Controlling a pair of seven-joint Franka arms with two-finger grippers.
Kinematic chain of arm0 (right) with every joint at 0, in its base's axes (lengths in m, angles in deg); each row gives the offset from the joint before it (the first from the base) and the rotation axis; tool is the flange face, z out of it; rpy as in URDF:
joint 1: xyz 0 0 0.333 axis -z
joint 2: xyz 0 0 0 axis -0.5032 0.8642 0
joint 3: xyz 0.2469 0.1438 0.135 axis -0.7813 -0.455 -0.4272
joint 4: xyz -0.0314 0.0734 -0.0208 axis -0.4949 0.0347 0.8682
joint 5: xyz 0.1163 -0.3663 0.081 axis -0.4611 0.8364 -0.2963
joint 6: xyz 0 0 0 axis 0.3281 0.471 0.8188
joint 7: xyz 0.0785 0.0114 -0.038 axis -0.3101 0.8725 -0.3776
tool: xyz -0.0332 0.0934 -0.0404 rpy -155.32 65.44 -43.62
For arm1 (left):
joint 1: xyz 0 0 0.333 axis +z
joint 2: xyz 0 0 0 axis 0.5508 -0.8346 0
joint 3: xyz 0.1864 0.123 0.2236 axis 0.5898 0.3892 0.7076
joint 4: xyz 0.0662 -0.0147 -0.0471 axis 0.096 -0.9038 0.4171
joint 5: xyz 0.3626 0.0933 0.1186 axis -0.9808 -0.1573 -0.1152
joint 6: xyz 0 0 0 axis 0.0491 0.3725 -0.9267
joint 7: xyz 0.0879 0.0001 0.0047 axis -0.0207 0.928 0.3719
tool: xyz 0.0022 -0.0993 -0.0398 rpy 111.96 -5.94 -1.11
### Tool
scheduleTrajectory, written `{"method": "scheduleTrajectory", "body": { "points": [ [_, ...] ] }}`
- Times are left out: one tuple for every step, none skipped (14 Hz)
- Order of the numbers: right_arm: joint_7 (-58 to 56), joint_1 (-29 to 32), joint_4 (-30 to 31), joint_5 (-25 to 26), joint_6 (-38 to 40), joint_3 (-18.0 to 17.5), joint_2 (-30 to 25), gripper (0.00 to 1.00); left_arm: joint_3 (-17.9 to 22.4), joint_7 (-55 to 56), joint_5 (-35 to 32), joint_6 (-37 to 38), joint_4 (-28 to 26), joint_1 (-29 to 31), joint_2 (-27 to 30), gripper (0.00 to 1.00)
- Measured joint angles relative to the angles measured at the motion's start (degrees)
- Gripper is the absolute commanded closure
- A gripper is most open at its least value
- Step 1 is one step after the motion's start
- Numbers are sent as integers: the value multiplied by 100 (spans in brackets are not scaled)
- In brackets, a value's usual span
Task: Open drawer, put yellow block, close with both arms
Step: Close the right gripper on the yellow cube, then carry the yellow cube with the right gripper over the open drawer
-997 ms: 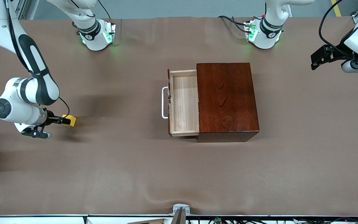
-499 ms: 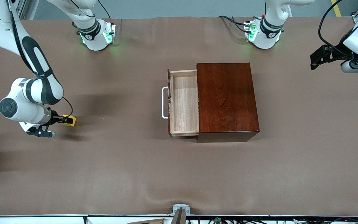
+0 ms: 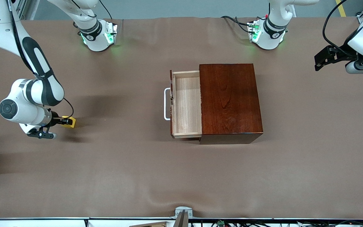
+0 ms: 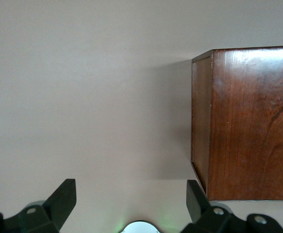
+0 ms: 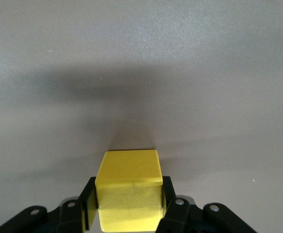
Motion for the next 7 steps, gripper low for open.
{"method": "scheduleTrajectory", "body": {
  "points": [
    [-17, 0, -5, 0, 58, -6, -2, 100, 0, 0, 0, 0, -1, 0, 0, 0],
    [-22, 0, -13, 0, 156, -19, -7, 100, -1, 0, 0, 0, -1, 0, 0, 0],
    [-22, -2, -20, 0, 254, -42, -15, 100, -1, 0, 0, 0, -2, 0, 0, 0],
    [-21, -8, -29, -3, 325, -69, -33, 100, -2, 0, 0, 0, -2, -1, 0, 0],
    [-20, -17, -54, -7, 414, -93, -60, 100, -3, 0, 0, 0, -2, -1, 0, 0],
    [-16, -29, -111, -29, 564, -115, -99, 100, -3, 0, 0, 0, -2, -1, 0, 0],
    [-15, -38, -186, -90, 732, -132, -139, 100, -3, 0, 0, 0, -2, -1, 0, 0]
  ]
}}
